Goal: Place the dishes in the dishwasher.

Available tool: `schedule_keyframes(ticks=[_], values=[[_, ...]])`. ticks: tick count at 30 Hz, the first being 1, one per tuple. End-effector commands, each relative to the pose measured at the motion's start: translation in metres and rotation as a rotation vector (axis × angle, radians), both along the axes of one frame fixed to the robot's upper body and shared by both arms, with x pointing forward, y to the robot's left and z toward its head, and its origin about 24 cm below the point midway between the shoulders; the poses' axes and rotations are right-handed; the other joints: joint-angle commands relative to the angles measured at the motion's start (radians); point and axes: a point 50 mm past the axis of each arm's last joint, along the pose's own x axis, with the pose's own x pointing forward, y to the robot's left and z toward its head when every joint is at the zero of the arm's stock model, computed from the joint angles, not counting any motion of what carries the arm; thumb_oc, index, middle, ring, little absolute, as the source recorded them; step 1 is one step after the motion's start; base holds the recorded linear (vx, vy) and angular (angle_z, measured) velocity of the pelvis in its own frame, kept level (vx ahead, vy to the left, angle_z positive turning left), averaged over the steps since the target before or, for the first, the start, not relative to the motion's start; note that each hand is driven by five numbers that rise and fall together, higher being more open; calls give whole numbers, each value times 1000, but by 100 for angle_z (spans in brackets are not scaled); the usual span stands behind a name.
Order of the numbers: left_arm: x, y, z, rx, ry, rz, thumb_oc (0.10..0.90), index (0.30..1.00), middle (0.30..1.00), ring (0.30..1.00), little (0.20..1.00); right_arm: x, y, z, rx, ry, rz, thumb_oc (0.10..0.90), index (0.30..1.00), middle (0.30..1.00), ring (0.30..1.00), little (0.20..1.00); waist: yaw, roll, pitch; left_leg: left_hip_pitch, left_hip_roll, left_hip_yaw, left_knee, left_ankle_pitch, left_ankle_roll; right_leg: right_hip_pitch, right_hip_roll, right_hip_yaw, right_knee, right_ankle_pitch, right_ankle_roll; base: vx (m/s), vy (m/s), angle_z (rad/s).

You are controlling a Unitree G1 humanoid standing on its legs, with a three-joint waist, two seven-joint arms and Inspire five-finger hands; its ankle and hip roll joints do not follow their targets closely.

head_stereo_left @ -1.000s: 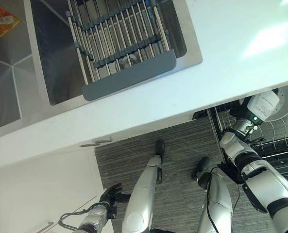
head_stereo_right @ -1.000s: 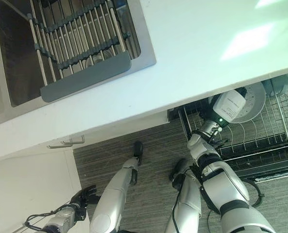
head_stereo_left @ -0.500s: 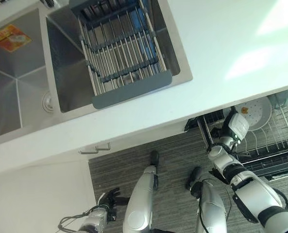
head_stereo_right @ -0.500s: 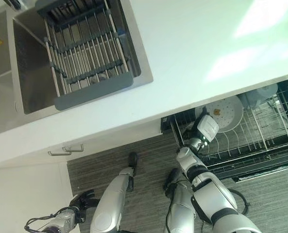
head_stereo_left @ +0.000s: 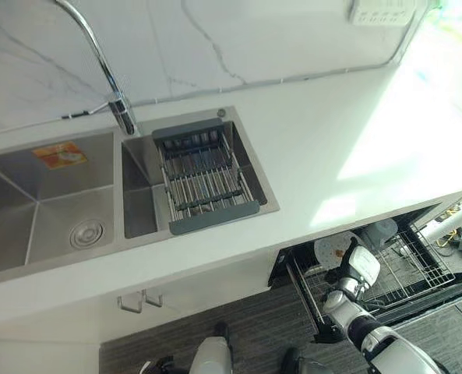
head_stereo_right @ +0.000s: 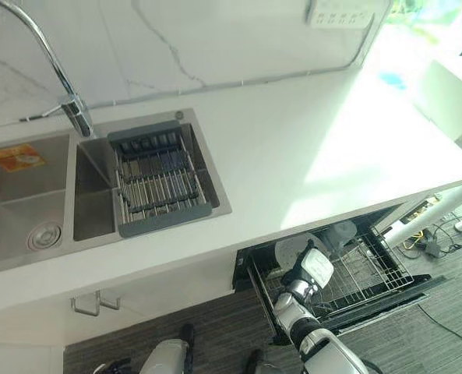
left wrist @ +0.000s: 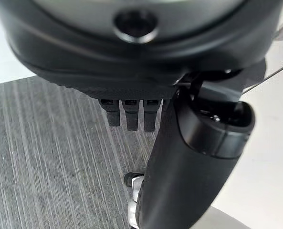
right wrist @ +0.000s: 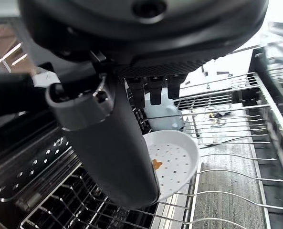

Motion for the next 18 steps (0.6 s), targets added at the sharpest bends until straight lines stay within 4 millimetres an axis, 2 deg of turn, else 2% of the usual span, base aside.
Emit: schedule_keyframes(ticks=[1,4,7,8,11,12,14,15,18], values=[[-14,7,0,26,47,-37,800,900,900,900,900,37,-3,51,-27,-311,36,800,900,900,900,900,-1,-1,12,-24,-16,27,52,-128,13,71,13,13,-22,-40,37,36,-1,-9],[-19,6,-1,7,49,-19,800,900,900,900,900,33,-2,61,69,-420,22,800,900,900,900,900,-28,-10,0,-8,-13,37,52,-136,15,70,17,38,-22,-42,39,10,-2,-18],[-31,-1,-4,-9,49,27,800,900,900,900,900,14,-16,65,325,-509,-17,800,900,900,900,900,-88,-15,-4,14,3,62,52,-145,21,66,28,77,-22,-44,34,-30,39,-32],[-34,-3,-4,-18,36,61,800,900,900,900,900,7,-22,76,383,-602,-4,800,900,900,900,900,-126,-17,-1,31,10,80,52,-151,25,64,35,101,-22,-46,32,-79,43,-65],[-31,-8,-4,-33,21,76,800,900,900,900,900,-1,-34,94,438,-713,-21,800,900,900,900,900,-160,-17,-5,37,18,99,52,-153,24,51,38,122,-22,-41,37,-67,14,-64],[-30,-17,-5,-41,22,66,800,900,900,900,900,-9,-44,105,539,-799,-68,800,900,900,900,900,-174,-14,0,51,19,106,52,-156,21,59,36,131,-22,-43,41,-36,4,-41],[-29,-22,-5,-47,29,58,800,900,900,900,900,-15,-54,112,626,-874,-121,800,900,900,900,900,-185,-14,-6,45,21,108,52,-150,20,51,39,139,-22,-38,41,-40,-22,-12],[-30,-24,-4,-48,34,49,800,900,900,900,900,-24,-71,117,692,-957,-206,800,900,900,900,900,-197,-18,-14,43,22,112,52,-151,19,44,41,147,-22,-38,42,-52,-52,-1],[-28,-22,-3,-46,32,55,800,900,900,900,900,-42,-103,124,729,-1101,-328,800,900,900,900,900,-216,-28,-21,50,23,123,52,-158,15,40,39,156,-22,-43,47,-35,-51,-2]])
